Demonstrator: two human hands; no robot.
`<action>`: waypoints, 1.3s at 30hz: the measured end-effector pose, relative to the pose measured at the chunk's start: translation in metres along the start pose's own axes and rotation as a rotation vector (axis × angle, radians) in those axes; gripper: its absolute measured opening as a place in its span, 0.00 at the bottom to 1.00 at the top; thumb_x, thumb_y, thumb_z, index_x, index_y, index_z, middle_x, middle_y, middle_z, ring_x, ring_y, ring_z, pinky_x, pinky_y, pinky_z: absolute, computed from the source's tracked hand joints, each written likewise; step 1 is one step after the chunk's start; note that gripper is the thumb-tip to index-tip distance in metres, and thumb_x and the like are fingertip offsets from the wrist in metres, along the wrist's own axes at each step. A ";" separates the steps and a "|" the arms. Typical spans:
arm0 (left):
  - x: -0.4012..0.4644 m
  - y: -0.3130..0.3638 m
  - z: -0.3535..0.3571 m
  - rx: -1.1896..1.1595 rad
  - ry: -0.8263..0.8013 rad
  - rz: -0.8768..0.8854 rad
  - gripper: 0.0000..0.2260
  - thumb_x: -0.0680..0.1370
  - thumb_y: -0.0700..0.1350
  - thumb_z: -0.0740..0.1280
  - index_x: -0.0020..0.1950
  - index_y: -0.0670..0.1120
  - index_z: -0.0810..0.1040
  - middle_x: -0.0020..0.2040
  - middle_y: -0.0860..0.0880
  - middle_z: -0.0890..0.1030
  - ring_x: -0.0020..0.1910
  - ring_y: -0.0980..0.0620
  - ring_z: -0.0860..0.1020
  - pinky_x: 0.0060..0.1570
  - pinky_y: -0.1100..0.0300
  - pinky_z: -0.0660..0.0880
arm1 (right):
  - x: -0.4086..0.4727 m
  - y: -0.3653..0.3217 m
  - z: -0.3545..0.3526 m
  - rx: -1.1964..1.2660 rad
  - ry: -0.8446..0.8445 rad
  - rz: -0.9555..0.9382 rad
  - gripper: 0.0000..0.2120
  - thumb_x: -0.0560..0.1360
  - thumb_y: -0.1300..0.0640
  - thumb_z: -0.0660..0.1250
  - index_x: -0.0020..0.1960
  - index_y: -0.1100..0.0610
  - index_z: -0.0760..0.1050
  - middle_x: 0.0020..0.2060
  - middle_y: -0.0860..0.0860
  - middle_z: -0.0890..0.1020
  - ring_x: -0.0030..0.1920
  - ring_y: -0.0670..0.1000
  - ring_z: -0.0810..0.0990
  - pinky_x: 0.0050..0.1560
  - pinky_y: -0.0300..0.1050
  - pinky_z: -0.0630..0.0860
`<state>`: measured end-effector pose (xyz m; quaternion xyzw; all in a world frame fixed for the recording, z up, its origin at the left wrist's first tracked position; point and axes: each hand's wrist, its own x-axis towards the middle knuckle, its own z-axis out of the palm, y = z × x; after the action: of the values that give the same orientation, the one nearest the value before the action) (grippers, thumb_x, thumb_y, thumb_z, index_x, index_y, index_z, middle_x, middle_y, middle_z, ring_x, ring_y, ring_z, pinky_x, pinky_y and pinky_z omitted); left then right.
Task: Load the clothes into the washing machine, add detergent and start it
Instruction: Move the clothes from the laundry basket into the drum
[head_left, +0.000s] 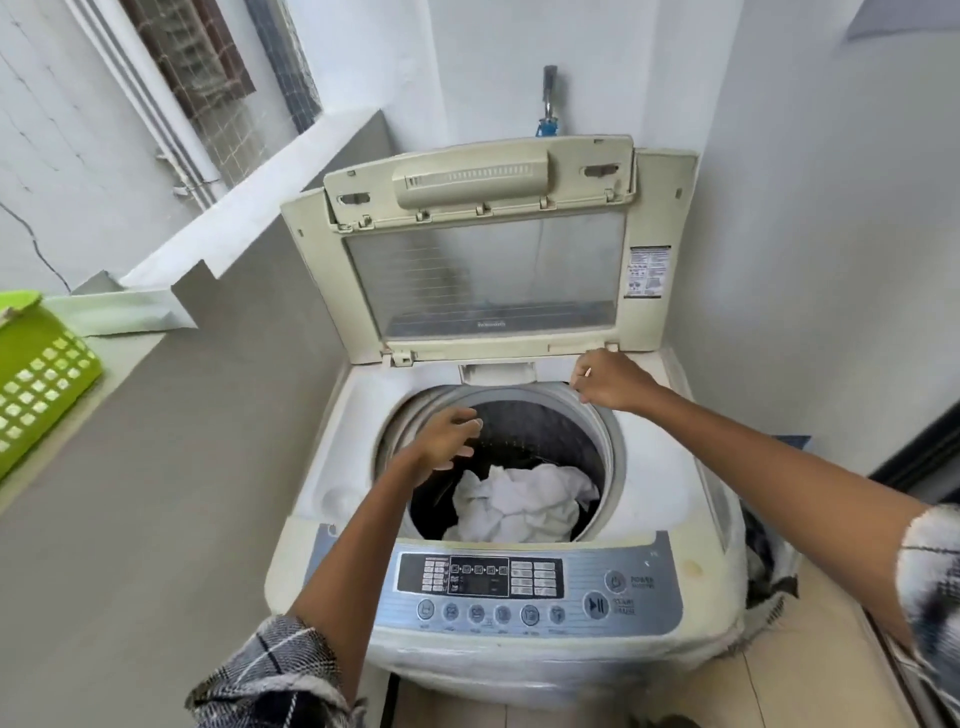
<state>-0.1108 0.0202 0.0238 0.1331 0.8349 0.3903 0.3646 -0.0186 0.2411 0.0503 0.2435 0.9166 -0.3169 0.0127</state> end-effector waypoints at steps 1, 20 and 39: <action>0.001 0.005 0.009 -0.003 0.001 0.028 0.16 0.81 0.48 0.60 0.68 0.48 0.70 0.64 0.48 0.76 0.53 0.48 0.78 0.52 0.54 0.69 | -0.003 0.006 0.000 0.034 0.041 -0.008 0.08 0.73 0.62 0.61 0.42 0.63 0.78 0.39 0.56 0.84 0.49 0.58 0.81 0.52 0.53 0.76; 0.051 0.159 0.300 -0.141 -0.345 0.206 0.11 0.82 0.42 0.58 0.57 0.42 0.78 0.49 0.48 0.81 0.40 0.54 0.78 0.35 0.70 0.73 | -0.008 0.292 -0.031 0.592 0.435 0.312 0.08 0.77 0.62 0.61 0.42 0.58 0.76 0.28 0.52 0.78 0.32 0.54 0.78 0.39 0.49 0.73; 0.274 0.002 0.532 0.716 -0.564 -0.311 0.17 0.81 0.42 0.55 0.70 0.47 0.68 0.69 0.44 0.71 0.67 0.43 0.70 0.65 0.48 0.68 | 0.035 0.557 0.208 0.429 -0.474 0.891 0.11 0.79 0.62 0.58 0.57 0.64 0.75 0.59 0.62 0.78 0.61 0.56 0.76 0.57 0.44 0.69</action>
<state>0.0766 0.4553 -0.3416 0.2243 0.7954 -0.0324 0.5621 0.1761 0.5130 -0.4422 0.5273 0.6114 -0.5069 0.3019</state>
